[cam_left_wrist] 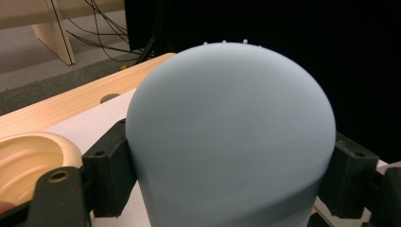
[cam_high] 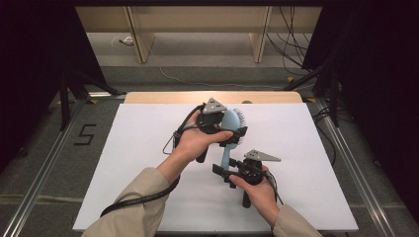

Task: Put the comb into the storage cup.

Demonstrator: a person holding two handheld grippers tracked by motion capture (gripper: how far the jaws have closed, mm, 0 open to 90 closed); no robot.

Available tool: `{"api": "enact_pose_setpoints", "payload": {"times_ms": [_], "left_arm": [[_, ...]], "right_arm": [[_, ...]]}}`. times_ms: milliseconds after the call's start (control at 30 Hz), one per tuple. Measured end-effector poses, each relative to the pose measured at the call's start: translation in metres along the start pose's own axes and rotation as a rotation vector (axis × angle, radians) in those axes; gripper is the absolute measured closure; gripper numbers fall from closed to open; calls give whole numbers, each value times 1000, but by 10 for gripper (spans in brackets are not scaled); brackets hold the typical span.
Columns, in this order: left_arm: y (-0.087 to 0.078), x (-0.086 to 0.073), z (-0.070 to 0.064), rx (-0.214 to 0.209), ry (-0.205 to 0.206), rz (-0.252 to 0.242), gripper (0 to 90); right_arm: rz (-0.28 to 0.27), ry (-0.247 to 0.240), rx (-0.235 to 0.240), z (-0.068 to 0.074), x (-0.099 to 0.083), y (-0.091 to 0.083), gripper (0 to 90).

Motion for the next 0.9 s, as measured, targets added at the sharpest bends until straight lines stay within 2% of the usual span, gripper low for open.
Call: {"api": "enact_pose_setpoints", "payload": {"times_ms": [133,267,333,533,767,900], "left_arm": [[-2,0,1,7,4,-8,198],[-5,1,4,26,12,-21,198],[-6,2,5,37,12,-28,198],[-10,3,11,80,19,-49,198],[-17,6,19,128,8,-86,198],[-21,9,23,164,12,-110,198]], "right_arm": [[-9,-15,-22,-2,2,-1,251],[-22,-54,-39,-4,5,-2,192],[-24,-79,-28,-3,6,-3,157],[-55,-102,-56,-7,13,-6,156],[-48,-139,-96,-13,14,-10,152],[-50,-177,-114,-17,15,-12,144]]}}
Point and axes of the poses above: each handheld gripper's, and its own axes: y roughly forward along the jaws, x roughly out of its top, z roughly to its left, the point moved 8 cm from there along y, roughly forward along the jaws, and after that the axes turned 8 degrees about -x, right-handed, at the moved point
